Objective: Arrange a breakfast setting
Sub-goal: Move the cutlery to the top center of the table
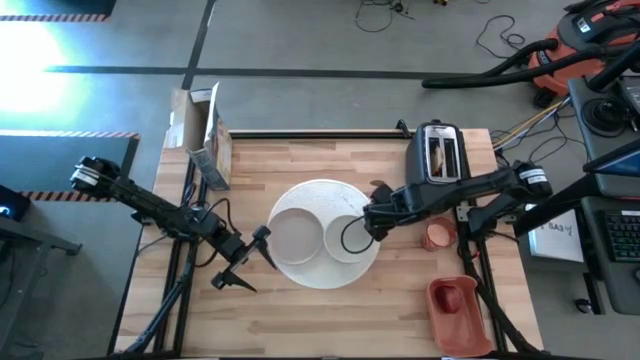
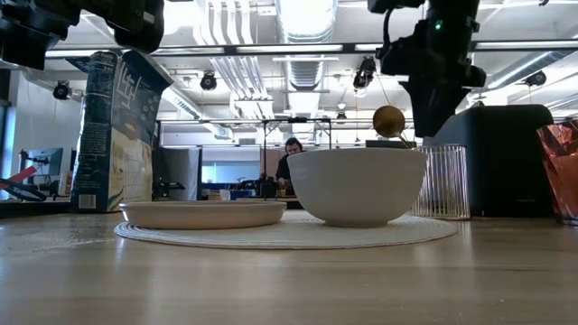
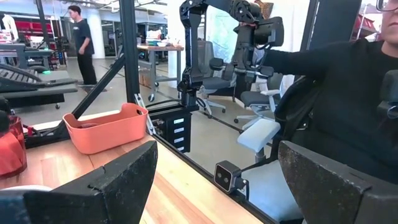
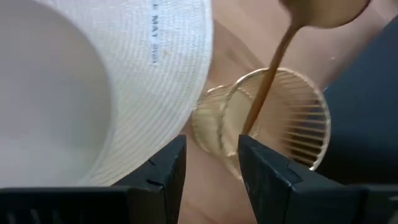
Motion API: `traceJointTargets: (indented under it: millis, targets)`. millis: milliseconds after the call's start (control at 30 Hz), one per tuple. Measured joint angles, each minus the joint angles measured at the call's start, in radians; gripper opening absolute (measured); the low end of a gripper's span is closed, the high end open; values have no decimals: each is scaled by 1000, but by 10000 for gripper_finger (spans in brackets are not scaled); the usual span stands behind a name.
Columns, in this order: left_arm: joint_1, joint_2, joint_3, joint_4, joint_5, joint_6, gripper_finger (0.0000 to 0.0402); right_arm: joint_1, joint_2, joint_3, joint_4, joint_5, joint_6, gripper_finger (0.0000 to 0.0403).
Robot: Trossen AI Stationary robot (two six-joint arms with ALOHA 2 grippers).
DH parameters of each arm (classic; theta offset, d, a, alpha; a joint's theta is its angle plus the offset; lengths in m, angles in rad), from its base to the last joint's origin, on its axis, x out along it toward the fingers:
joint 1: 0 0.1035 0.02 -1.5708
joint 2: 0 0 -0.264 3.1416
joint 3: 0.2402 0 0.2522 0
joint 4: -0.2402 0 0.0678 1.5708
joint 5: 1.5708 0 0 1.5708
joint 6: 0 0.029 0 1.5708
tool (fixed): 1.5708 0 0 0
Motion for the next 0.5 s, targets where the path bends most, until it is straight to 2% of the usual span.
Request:
traceJointTargets:
  millis: [267,500]
  targets:
    - [0,0,0,-1,0,-8,317,-50,39,-18,-3,-9,-52,137]
    - [0,0,0,-9,0,-8,317,-79,101,-19,3,-84,-119,134]
